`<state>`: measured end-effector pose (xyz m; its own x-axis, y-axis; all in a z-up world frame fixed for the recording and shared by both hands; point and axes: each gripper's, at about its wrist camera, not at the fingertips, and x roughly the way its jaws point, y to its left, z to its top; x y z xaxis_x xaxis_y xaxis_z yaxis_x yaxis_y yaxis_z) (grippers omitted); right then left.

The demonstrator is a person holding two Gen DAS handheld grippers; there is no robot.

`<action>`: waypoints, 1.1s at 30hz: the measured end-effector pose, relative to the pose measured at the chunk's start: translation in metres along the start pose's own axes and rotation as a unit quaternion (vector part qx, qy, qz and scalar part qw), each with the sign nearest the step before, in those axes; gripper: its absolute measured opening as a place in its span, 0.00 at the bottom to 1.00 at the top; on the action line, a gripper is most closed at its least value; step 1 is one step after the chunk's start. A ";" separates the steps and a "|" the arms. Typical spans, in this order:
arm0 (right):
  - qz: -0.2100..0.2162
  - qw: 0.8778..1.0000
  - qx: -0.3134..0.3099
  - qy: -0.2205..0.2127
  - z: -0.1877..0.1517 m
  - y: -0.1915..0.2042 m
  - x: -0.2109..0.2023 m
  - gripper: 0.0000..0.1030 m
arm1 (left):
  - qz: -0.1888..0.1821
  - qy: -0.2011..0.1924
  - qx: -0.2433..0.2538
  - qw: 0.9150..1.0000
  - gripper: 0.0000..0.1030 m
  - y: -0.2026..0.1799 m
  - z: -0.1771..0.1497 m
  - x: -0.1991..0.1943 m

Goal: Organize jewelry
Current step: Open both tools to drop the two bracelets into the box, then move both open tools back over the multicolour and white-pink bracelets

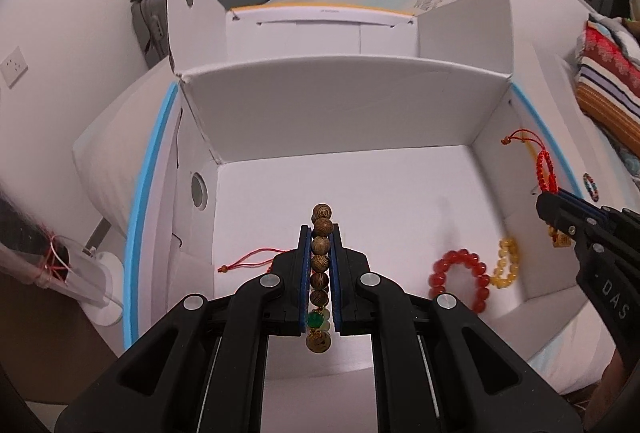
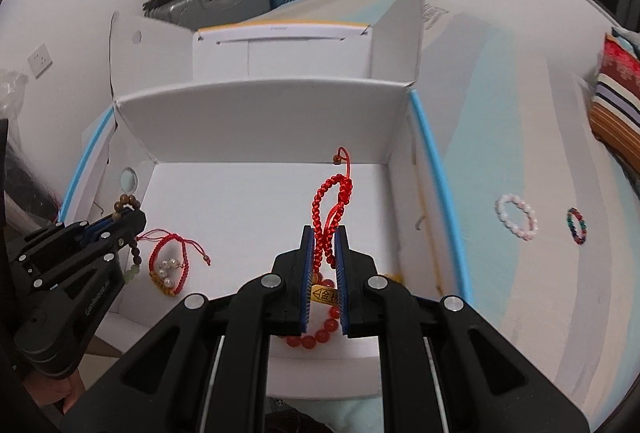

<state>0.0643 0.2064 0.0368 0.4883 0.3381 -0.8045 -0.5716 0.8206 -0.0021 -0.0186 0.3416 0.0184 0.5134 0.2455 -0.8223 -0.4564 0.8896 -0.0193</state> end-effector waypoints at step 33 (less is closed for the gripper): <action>-0.007 0.999 0.019 -0.032 -0.006 -0.011 -0.017 0.77 | 0.014 -0.049 -0.030 0.998 0.80 0.006 -0.003 -0.025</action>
<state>0.0587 0.1888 0.0467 0.5376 0.3550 -0.7648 -0.5394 0.8420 0.0117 -0.0367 0.3397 0.0370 0.5667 0.3094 -0.7637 -0.5130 0.8577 -0.0332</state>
